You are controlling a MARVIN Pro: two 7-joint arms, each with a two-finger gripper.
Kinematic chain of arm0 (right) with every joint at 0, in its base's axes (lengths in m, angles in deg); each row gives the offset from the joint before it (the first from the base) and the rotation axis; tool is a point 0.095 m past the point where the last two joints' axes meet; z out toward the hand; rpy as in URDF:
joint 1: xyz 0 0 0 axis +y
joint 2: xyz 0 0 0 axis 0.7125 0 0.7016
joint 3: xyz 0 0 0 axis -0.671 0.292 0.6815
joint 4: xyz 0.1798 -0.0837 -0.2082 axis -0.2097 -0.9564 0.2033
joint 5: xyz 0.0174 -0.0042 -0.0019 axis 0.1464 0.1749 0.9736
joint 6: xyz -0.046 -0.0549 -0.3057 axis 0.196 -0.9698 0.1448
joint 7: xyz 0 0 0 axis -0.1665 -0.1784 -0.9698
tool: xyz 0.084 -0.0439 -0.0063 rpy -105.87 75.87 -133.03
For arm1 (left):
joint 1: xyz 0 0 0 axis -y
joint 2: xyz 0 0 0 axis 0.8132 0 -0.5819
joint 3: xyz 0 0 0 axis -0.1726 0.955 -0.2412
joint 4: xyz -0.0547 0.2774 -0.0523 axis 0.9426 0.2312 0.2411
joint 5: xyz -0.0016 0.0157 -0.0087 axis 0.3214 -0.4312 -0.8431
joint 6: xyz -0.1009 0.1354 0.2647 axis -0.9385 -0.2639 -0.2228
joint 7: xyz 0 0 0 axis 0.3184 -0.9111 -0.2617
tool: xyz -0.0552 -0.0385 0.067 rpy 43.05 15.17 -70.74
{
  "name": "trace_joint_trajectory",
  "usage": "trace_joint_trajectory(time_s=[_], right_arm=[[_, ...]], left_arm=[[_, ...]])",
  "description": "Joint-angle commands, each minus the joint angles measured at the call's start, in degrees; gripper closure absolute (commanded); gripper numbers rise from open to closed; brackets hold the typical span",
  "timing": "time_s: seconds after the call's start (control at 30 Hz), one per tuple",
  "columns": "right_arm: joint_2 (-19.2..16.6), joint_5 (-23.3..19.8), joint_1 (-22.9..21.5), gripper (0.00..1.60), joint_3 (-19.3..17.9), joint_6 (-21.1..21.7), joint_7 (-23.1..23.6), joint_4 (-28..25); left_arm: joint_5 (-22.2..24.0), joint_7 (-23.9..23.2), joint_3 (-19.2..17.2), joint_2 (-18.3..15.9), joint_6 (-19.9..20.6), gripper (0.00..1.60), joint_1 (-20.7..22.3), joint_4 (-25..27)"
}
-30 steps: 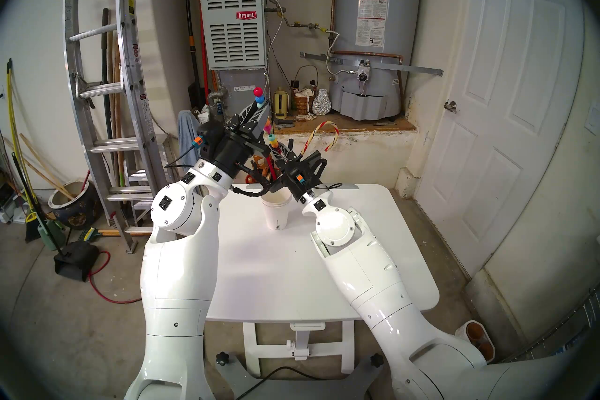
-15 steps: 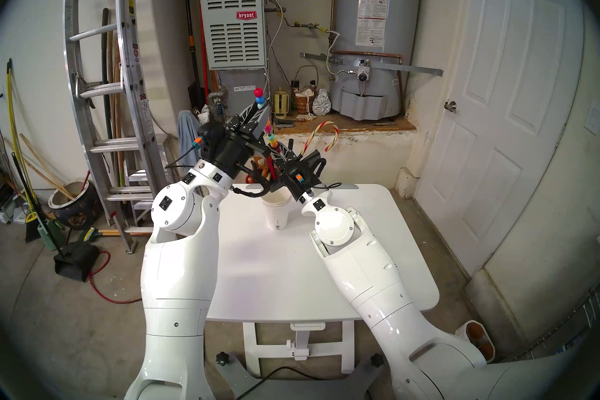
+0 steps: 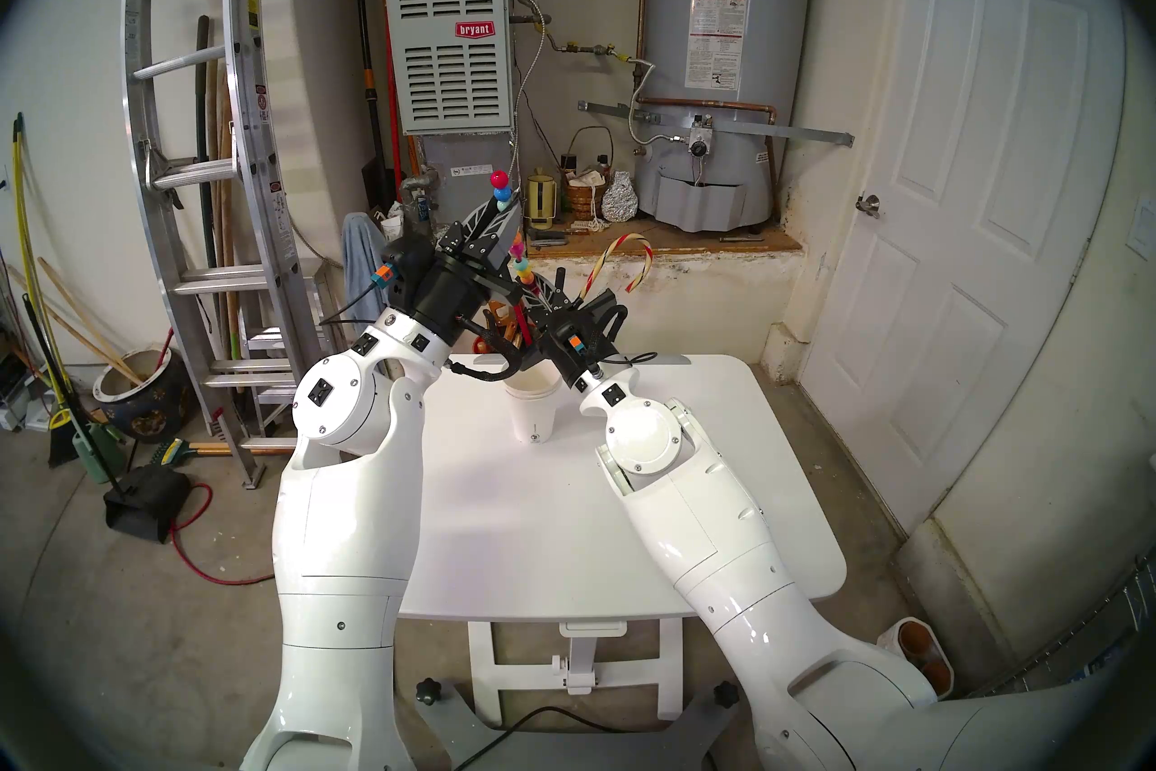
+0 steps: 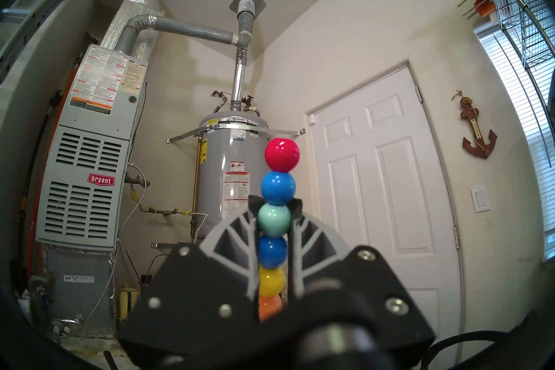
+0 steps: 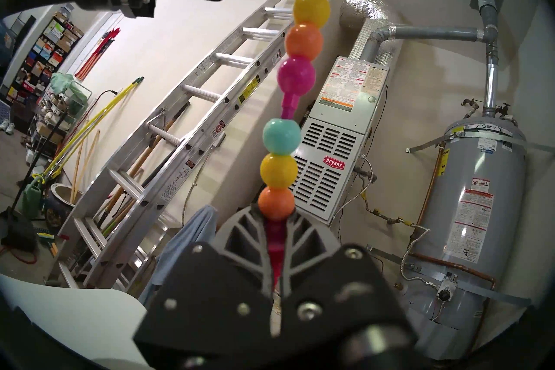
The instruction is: Switch the marker to another color
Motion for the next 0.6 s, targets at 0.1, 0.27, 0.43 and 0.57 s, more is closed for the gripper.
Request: trace_joint_trajectory(time_s=[0.1, 0.27, 0.43, 0.57], right_arm=[[0.7, -2.5, -0.3, 1.60, -0.4, -0.5, 0.8, -3.4], [0.8, -5.2, 0.5, 1.60, -1.0, -0.6, 2.2, -5.1], [0.5, -7.6, 1.2, 1.60, -1.3, 0.2, 4.6, -7.7], [0.0, -7.8, 1.7, 1.60, -1.7, 1.5, 5.8, -9.3]], left_arm=[[-0.1, 0.2, 0.2, 0.4, -0.7, 1.60, 0.6, 0.2], [-0.5, 0.4, 0.3, 0.8, -2.4, 1.60, 0.3, -0.2], [-1.7, 0.1, 0.9, 0.7, -4.9, 1.60, -0.5, -0.6], [-2.4, 0.2, 1.1, 0.4, -5.1, 1.60, -0.8, -0.7]])
